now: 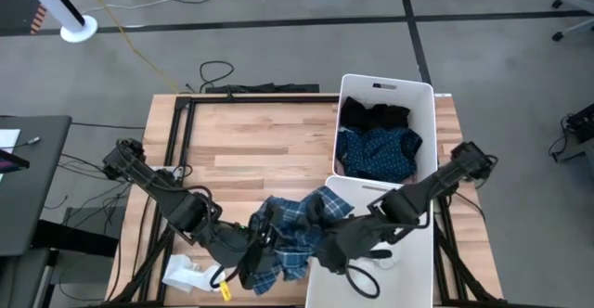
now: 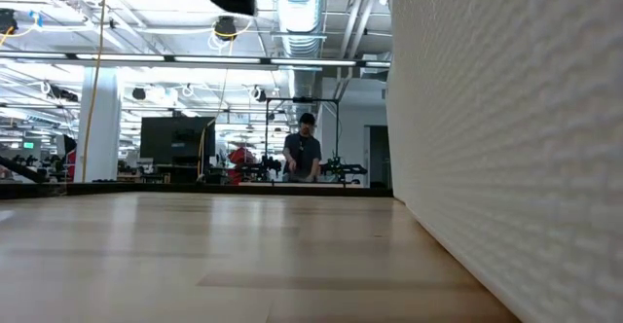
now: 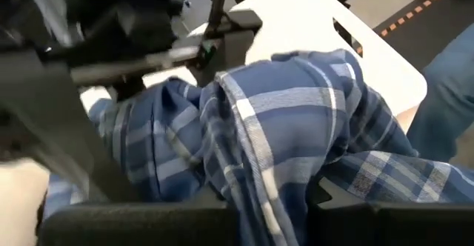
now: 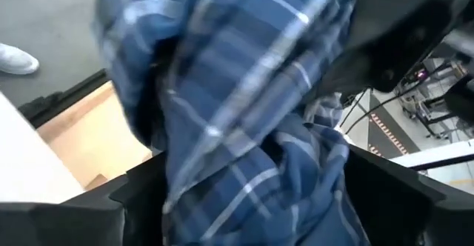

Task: Sort clothes
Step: Put the blue striped polo into the top laundry bin

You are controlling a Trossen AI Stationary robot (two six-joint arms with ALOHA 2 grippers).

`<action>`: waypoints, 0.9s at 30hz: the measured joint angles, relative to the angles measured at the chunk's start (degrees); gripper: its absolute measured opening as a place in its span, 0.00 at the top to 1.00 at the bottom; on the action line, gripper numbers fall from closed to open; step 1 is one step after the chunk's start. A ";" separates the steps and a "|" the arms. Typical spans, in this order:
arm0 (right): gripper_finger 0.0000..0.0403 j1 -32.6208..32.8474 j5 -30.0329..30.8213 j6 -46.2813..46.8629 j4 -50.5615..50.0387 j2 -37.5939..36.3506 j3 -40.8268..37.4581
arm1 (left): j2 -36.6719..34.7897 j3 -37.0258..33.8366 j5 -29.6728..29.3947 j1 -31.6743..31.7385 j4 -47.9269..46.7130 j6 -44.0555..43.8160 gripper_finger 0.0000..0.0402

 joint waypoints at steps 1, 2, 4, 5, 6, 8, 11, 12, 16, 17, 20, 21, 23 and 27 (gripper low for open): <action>0.11 -0.38 0.02 0.04 0.00 0.02 0.00 | -0.02 0.21 0.00 0.12 0.06 0.47 0.92; 0.11 -0.80 0.02 0.02 -0.02 0.08 0.00 | -0.02 0.45 -0.04 0.20 -0.17 0.86 0.92; 0.12 -1.54 0.07 0.25 -0.24 0.11 0.00 | -0.02 1.05 -0.04 0.24 -0.48 1.41 0.93; 0.13 -1.87 0.11 0.72 -0.22 0.11 0.00 | -0.02 1.30 -0.07 0.26 -0.46 1.72 0.93; 0.14 -2.27 0.11 1.31 -0.15 0.11 0.00 | -0.02 1.54 -0.19 0.27 -0.34 2.11 0.93; 0.19 -2.69 0.20 1.80 -0.03 0.09 0.00 | -0.03 1.96 -0.22 0.25 -0.23 2.71 0.93; 0.30 -2.88 0.41 1.14 -0.20 0.09 0.00 | -0.04 2.33 -0.22 0.25 0.10 3.58 0.91; 0.35 -2.90 0.74 0.56 -0.15 0.11 0.00 | -0.04 2.50 -0.22 0.25 0.27 3.81 0.89; 0.62 -3.25 1.08 -0.86 -0.08 0.17 0.00 | -0.08 2.69 -0.23 0.25 0.80 4.07 0.86; 0.71 -3.32 1.12 -1.15 -0.26 0.18 0.00 | -0.08 2.69 -0.54 0.25 0.75 4.37 0.86; 0.91 -3.62 1.37 -2.30 -0.68 0.20 0.00 | -0.08 2.69 -3.68 -0.25 0.51 5.70 0.85; 0.91 -3.70 1.42 -2.53 -0.64 0.20 0.00 | -0.08 2.69 -4.79 -0.46 0.49 6.62 0.84; 0.91 -3.91 1.92 -2.51 -0.72 0.20 0.00 | -0.24 2.69 -7.26 -1.10 0.31 8.61 0.81; 0.91 -3.70 4.89 -2.90 -1.46 -0.27 -0.01 | -1.17 2.69 -13.05 -1.98 -0.70 9.12 0.69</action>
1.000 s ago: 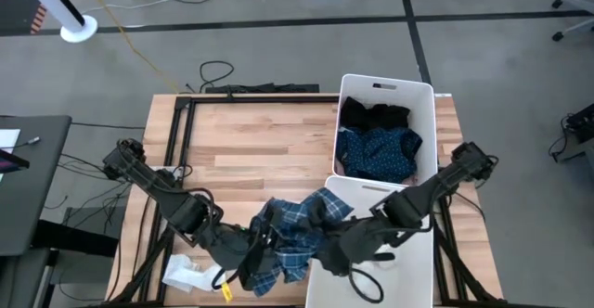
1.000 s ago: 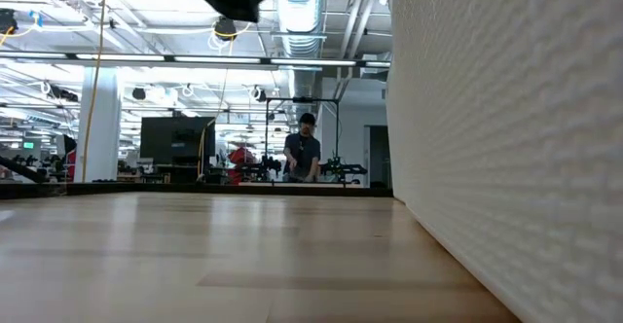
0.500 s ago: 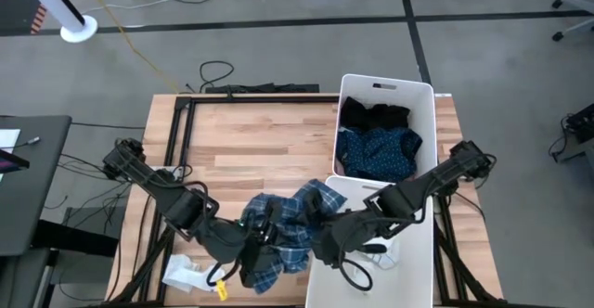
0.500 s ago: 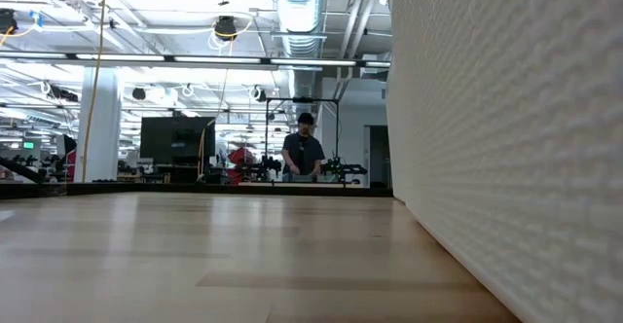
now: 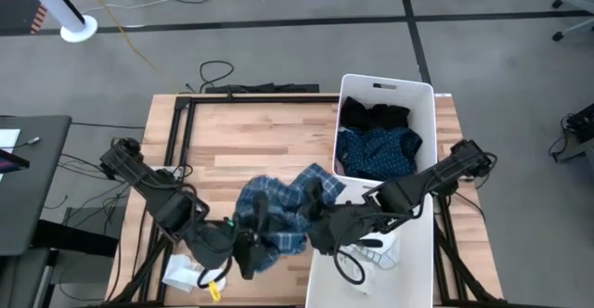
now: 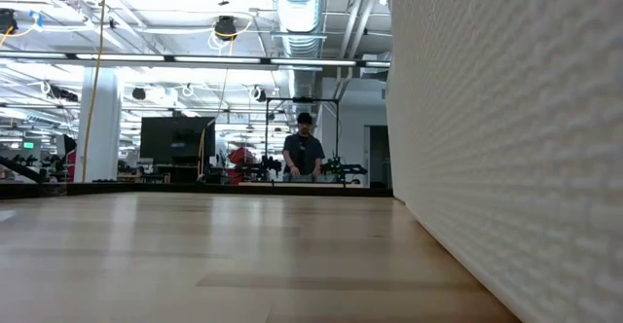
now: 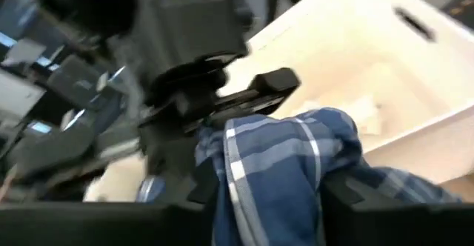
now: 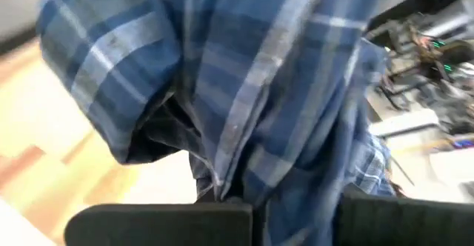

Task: Sort clothes
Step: Put the blue striped polo into the top laundry bin

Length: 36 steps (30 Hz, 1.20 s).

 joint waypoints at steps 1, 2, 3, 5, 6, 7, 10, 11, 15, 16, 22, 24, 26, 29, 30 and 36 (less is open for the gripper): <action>0.91 0.02 1.06 -0.08 -0.48 -0.35 -0.04 | -0.50 0.00 -1.61 -0.29 -0.62 -0.76 0.65; 0.91 0.02 2.39 -0.08 -0.77 -0.80 -0.08 | -1.10 0.00 -3.10 -0.57 -1.76 -2.02 0.62; 0.91 0.02 3.74 -0.10 -0.96 -1.41 -0.08 | -1.67 0.00 -4.26 -0.68 -2.95 -3.45 0.58; 0.91 0.08 6.23 -0.07 -1.88 -2.66 -0.09 | -2.85 0.09 -5.59 -0.83 -4.69 -6.70 0.52; 0.91 0.06 7.29 -0.06 -2.18 -3.40 -0.10 | -3.50 0.11 -5.69 -1.06 -5.86 -8.54 0.49; 0.91 0.07 8.40 0.09 -2.24 -4.09 -0.10 | -4.10 0.11 -5.78 -1.31 -7.09 -10.30 0.47; 0.91 0.15 10.55 0.36 -2.57 -6.29 -0.10 | -5.62 0.11 -6.00 -1.93 -9.97 -14.60 0.41; 0.91 0.21 10.79 0.44 -2.63 -6.97 -0.10 | -6.03 0.11 -6.12 -2.14 -10.89 -15.62 0.40; 0.91 0.80 12.86 0.80 -3.11 -9.54 -0.10 | -7.05 0.09 -6.43 -3.32 -13.92 -19.29 0.38; 0.91 0.97 13.52 0.83 -3.44 -10.16 -0.10 | -7.24 0.09 -6.58 -3.68 -14.80 -20.16 0.38; 0.91 1.85 18.84 2.77 -6.85 -14.55 -0.10 | -7.27 0.03 -8.28 -5.68 -26.62 -28.79 0.38; 0.91 1.90 20.46 4.52 -8.67 -16.07 -0.10 | -7.27 0.02 -8.40 -6.22 -31.59 -34.06 0.38; 0.91 1.87 21.31 6.56 -10.87 -17.73 -0.10 | -7.27 0.02 -8.36 -6.78 -36.28 -39.72 0.38; 0.91 1.83 22.55 9.95 -14.37 -20.16 -0.08 | -7.27 0.00 -7.73 -7.71 -41.19 -46.51 0.38; 0.91 1.68 22.73 11.19 -15.71 -20.86 -0.08 | -7.27 0.00 -7.28 -8.09 -42.18 -48.25 0.38; 0.91 -0.54 23.58 21.06 -26.66 -24.57 -0.06 | -7.27 -0.77 -6.73 -10.98 -47.19 -56.98 0.38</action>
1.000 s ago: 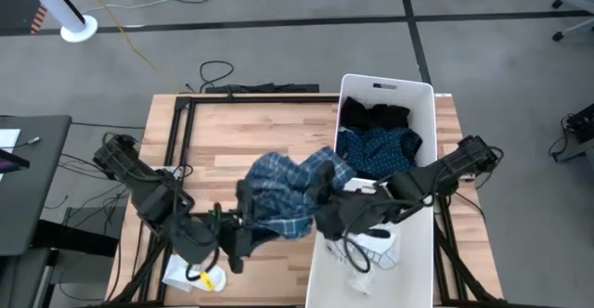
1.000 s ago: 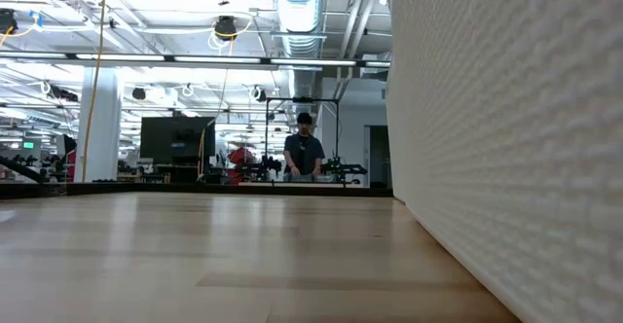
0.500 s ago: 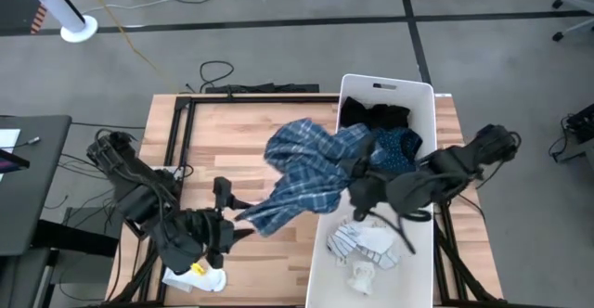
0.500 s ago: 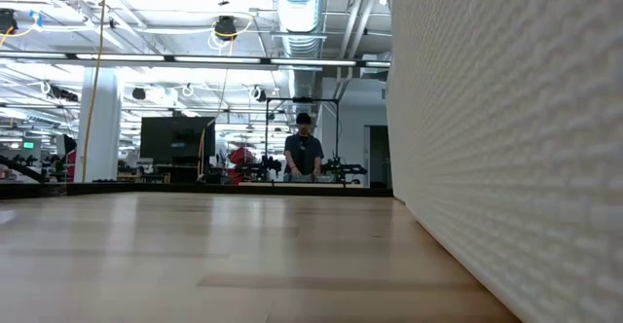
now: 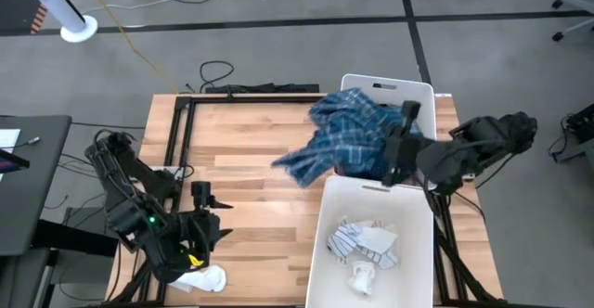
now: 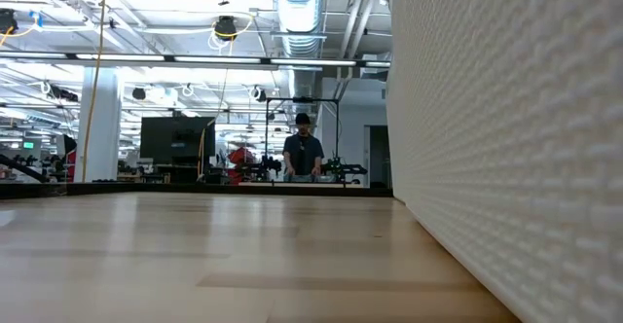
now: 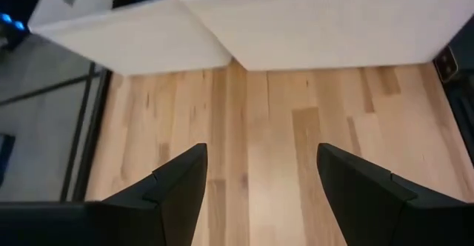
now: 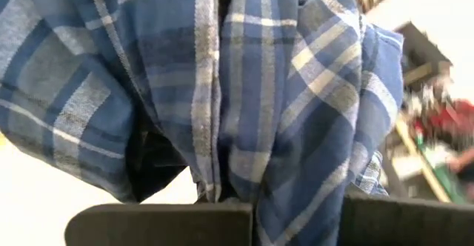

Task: Sort clothes
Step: Put the blue striped polo into the top laundry bin

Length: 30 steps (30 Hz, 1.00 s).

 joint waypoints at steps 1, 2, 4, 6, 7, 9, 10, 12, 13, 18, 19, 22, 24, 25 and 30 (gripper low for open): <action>0.91 -0.59 0.06 2.24 -2.25 -0.50 0.00 | 0.00 -0.42 0.37 -0.47 -0.77 -1.67 0.38; 0.91 -1.33 0.08 4.72 -4.64 -0.96 0.02 | 0.00 -0.88 0.92 -0.84 -1.64 -3.25 0.38; 0.91 -2.87 0.15 9.48 -8.88 -1.70 0.02 | 0.02 -1.81 1.33 -1.80 -3.06 -6.16 0.38; 0.91 -4.57 0.13 14.32 -12.82 -2.33 0.02 | 0.02 -2.93 1.81 -2.67 -3.76 -8.54 0.38; 0.91 -5.46 0.13 16.65 -14.67 -2.60 0.02 | 0.02 -3.54 2.21 -3.00 -3.85 -9.46 0.38; 0.91 -7.52 0.13 20.73 -17.99 -3.03 0.02 | 0.03 -4.93 2.66 -3.81 -3.89 -11.16 0.38; 0.91 -8.63 0.09 22.45 -19.59 -3.18 0.02 | 0.04 -5.55 2.78 -4.19 -3.95 -12.01 0.38; 0.91 -11.25 -0.16 25.51 -22.22 -3.21 0.02 | 0.06 -6.77 3.17 -4.76 -3.93 -13.66 0.38; 0.91 -12.60 -0.36 26.74 -23.45 -3.18 0.02 | 0.04 -7.44 3.39 -4.97 -3.85 -14.57 0.38; 0.91 -20.19 -2.50 29.93 -25.75 -3.05 -0.70 | 0.07 -10.72 4.11 -6.73 -3.71 -19.69 0.38; 0.91 -21.98 -3.51 30.22 -26.04 -3.07 -1.22 | 0.07 -11.25 4.21 -7.15 -3.51 -20.71 0.38; 0.89 -28.20 -6.01 31.28 -26.26 -3.02 -3.30 | 0.07 -12.91 4.78 -8.34 -2.87 -23.45 0.38; 0.89 -32.26 -7.32 31.39 -26.41 -3.07 -5.60 | 0.07 -13.87 5.32 -9.22 -2.55 -25.29 0.38; 0.89 -34.21 -8.00 31.37 -26.49 -3.06 -6.76 | 0.07 -14.14 5.52 -9.63 -2.49 -26.12 0.38; 0.88 -42.26 -14.88 29.33 -25.61 -3.05 -13.63 | 0.09 -14.53 5.87 -11.75 -1.71 -30.29 0.38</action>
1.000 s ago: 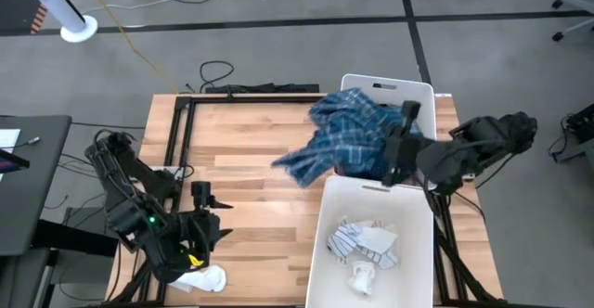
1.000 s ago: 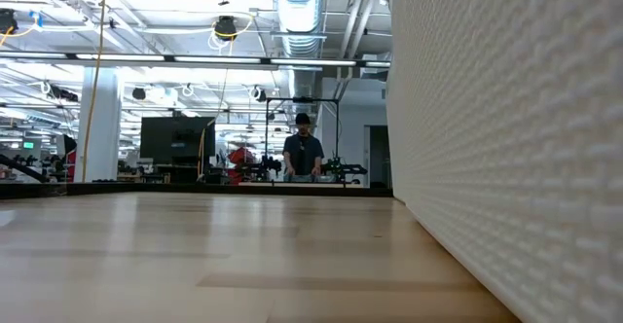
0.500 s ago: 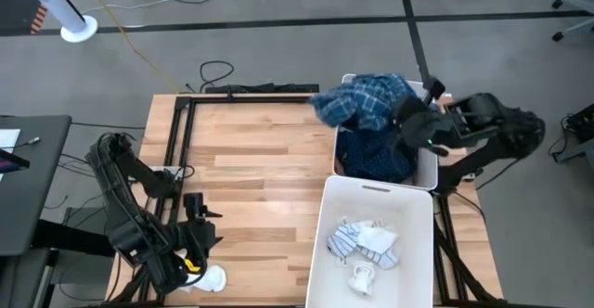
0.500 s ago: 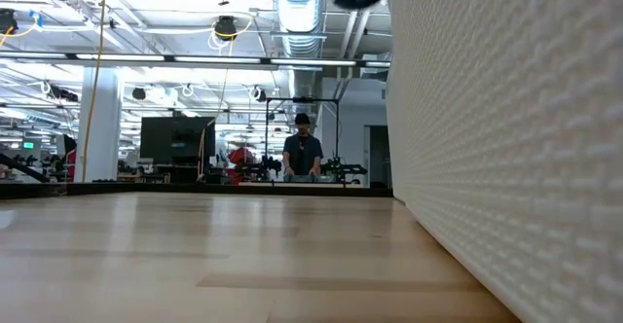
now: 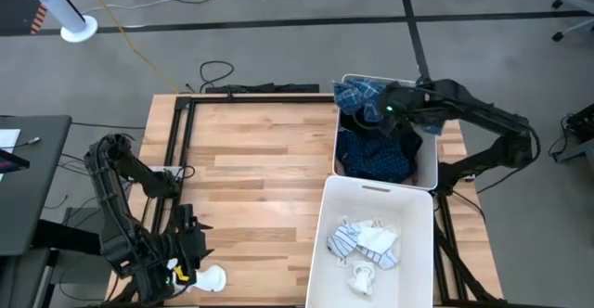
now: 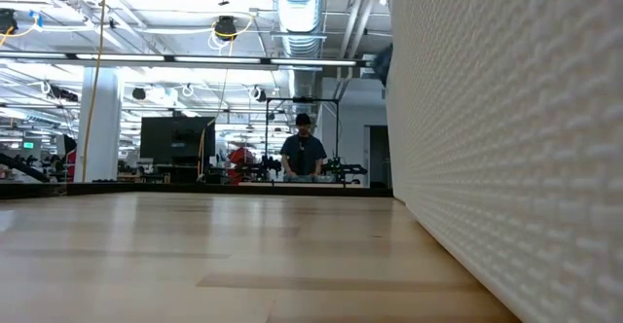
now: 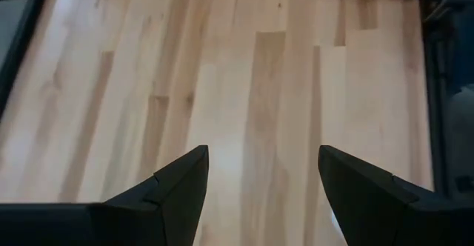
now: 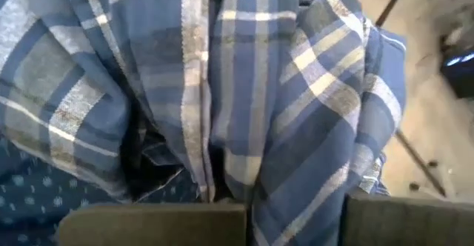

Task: Sort clothes
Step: Put the blue striped polo into the top laundry bin

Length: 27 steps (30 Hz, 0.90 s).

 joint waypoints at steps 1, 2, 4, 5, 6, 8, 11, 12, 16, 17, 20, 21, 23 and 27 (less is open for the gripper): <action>0.88 -1.24 -1.84 -0.76 0.71 0.00 -1.50 | 0.00 0.00 0.29 -0.37 0.08 -0.65 0.38; 0.88 -2.30 -3.73 -1.47 1.75 0.00 -3.06 | 0.00 0.00 0.94 -0.69 0.15 -1.30 0.38; 0.88 -3.88 -7.31 -2.96 4.00 0.04 -6.14 | 0.00 0.00 2.89 -1.26 0.17 -2.91 0.38; 0.88 -4.62 -8.70 -3.86 5.33 0.04 -7.57 | 0.00 0.00 4.13 -1.46 0.20 -3.67 0.38; 0.88 -5.24 -9.80 -4.82 6.89 0.04 -9.03 | 0.00 0.00 5.43 -1.57 0.22 -4.45 0.38; 0.88 -6.47 -11.57 -6.39 10.02 0.04 -11.67 | 0.00 0.00 7.68 -1.77 0.32 -5.89 0.38; 0.88 -8.76 -14.05 -8.57 15.29 0.04 -15.64 | 0.00 0.00 9.23 -2.12 0.56 -7.60 0.38; 0.88 -9.63 -15.19 -9.27 16.92 0.04 -16.85 | 0.00 0.00 9.32 -2.32 0.59 -8.20 0.38; 0.88 -13.82 -20.00 -11.52 21.89 0.04 -21.70 | 0.00 0.00 9.42 -3.14 0.61 -10.54 0.38; 0.88 -14.92 -21.02 -11.89 22.86 0.04 -22.91 | 0.00 0.00 9.42 -3.40 0.61 -11.08 0.38; 0.88 -17.70 -22.99 -12.47 24.23 0.13 -25.34 | 0.02 0.00 9.49 -4.11 0.60 -12.32 0.38; 0.88 -17.94 -23.04 -12.06 24.47 0.06 -25.44 | 0.02 -0.03 9.53 -4.28 0.65 -12.74 0.38; 0.88 -18.23 -23.36 -11.08 24.74 -0.18 -25.34 | 0.02 -0.74 9.85 -4.46 1.13 -13.39 0.38; 0.87 -17.81 -23.87 -11.01 24.39 -0.07 -25.30 | 0.02 -4.54 14.38 -4.45 2.71 -14.36 0.38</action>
